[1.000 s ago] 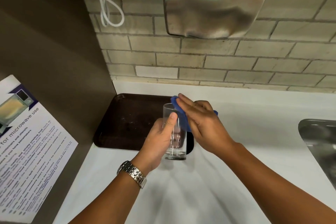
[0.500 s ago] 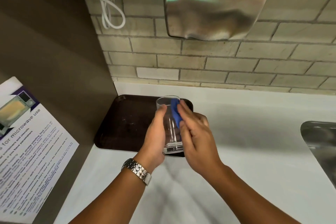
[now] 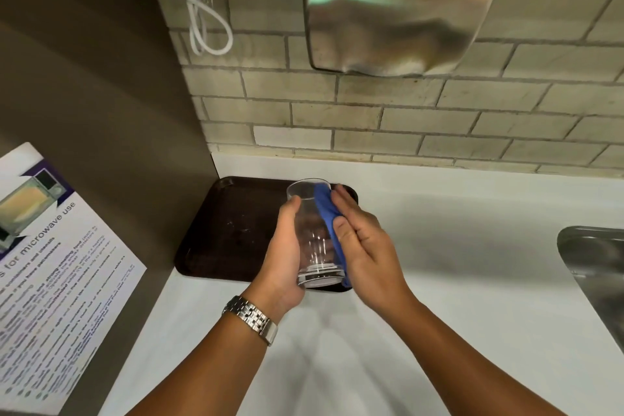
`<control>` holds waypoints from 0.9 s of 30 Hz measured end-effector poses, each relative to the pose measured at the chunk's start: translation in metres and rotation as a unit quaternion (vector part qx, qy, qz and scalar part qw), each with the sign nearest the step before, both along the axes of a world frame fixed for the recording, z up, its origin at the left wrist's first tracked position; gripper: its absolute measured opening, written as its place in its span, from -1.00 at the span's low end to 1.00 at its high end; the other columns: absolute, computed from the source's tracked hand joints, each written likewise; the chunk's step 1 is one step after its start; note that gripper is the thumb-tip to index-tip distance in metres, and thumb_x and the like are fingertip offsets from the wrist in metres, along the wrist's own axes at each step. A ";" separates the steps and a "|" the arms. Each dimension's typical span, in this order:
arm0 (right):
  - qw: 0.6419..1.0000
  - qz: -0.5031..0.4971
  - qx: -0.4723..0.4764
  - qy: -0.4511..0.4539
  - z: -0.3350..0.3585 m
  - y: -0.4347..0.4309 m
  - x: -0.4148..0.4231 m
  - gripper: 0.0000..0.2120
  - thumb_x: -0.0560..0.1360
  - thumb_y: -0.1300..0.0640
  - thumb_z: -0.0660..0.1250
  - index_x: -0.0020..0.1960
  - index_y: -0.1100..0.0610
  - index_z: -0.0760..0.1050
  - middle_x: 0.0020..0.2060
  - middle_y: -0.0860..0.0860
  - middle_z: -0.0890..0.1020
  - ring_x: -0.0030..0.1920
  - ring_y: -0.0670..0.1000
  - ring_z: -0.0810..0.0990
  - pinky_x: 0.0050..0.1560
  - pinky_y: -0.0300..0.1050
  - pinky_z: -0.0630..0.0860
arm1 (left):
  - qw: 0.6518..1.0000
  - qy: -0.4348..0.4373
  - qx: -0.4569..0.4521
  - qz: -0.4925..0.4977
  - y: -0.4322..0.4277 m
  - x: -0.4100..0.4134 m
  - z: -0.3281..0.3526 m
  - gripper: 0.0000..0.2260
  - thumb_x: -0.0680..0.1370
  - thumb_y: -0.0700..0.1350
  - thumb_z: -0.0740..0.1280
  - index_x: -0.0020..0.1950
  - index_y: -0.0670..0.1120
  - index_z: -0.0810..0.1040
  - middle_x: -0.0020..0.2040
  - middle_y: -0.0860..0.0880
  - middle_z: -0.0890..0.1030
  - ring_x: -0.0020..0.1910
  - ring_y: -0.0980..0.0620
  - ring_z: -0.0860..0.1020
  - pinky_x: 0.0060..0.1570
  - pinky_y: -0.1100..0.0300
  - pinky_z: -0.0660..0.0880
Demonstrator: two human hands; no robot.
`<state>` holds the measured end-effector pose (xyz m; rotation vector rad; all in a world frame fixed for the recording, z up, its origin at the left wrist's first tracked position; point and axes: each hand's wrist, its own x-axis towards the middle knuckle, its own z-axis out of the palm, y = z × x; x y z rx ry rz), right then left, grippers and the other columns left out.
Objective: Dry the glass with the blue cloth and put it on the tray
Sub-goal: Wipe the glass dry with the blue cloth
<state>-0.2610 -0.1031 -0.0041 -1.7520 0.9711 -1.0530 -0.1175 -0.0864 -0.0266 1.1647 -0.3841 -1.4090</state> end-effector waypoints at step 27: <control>0.988 0.049 0.134 -0.060 -0.006 0.018 0.001 -0.61 0.78 0.04 0.11 0.55 -0.29 0.35 0.62 -0.13 0.42 0.58 -0.13 0.43 0.57 -0.16 0.39 | 0.995 0.066 0.035 0.071 -0.001 -0.004 0.018 -0.35 0.69 0.39 0.27 0.30 -0.13 0.81 0.25 -0.27 0.81 0.18 -0.25 0.81 0.13 -0.13 0.75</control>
